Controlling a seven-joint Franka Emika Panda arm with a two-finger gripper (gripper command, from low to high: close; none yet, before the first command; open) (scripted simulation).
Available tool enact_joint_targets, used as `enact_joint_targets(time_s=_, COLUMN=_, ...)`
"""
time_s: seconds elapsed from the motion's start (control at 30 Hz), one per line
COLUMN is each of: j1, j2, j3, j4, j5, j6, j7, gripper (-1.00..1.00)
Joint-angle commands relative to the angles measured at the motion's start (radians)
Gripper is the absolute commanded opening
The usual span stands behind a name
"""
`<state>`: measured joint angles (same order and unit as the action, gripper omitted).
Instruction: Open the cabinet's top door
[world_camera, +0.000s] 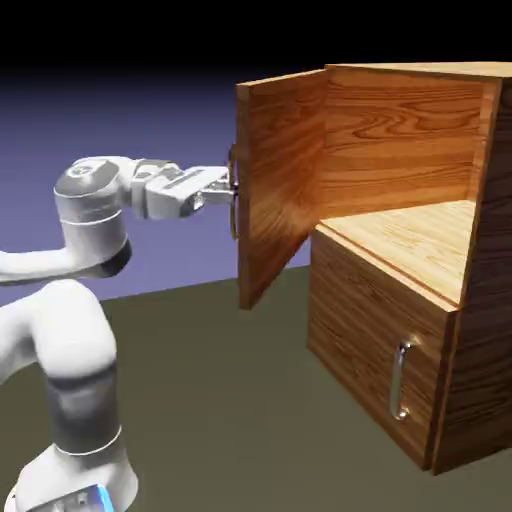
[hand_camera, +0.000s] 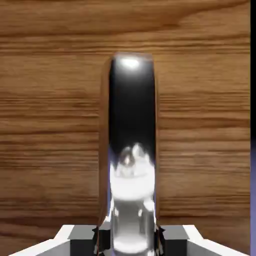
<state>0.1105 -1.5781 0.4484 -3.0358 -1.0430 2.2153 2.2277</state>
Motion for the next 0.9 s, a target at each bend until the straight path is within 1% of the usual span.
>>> enact_joint_targets(time_s=0.0, j1=0.012, j2=0.003, j3=0.036, j4=0.010, j5=0.034, j6=-0.038, j7=-0.002, gripper=-1.00)
enact_joint_targets(time_s=0.17, j1=0.036, j2=0.043, j3=0.217, j4=0.089, j5=0.196, j6=-0.221, j7=0.000, gripper=-1.00)
enact_joint_targets(time_s=0.33, j1=-0.015, j2=0.114, j3=0.399, j4=0.227, j5=0.347, j6=-0.415, j7=0.011, gripper=-1.00)
enact_joint_targets(time_s=0.57, j1=-0.192, j2=0.195, j3=0.599, j4=0.480, j5=0.498, j6=-0.669, j7=0.012, gripper=-1.00)
enact_joint_targets(time_s=0.87, j1=-0.460, j2=0.233, j3=0.759, j4=0.806, j5=0.599, j6=-0.934, j7=-0.015, gripper=-1.00)
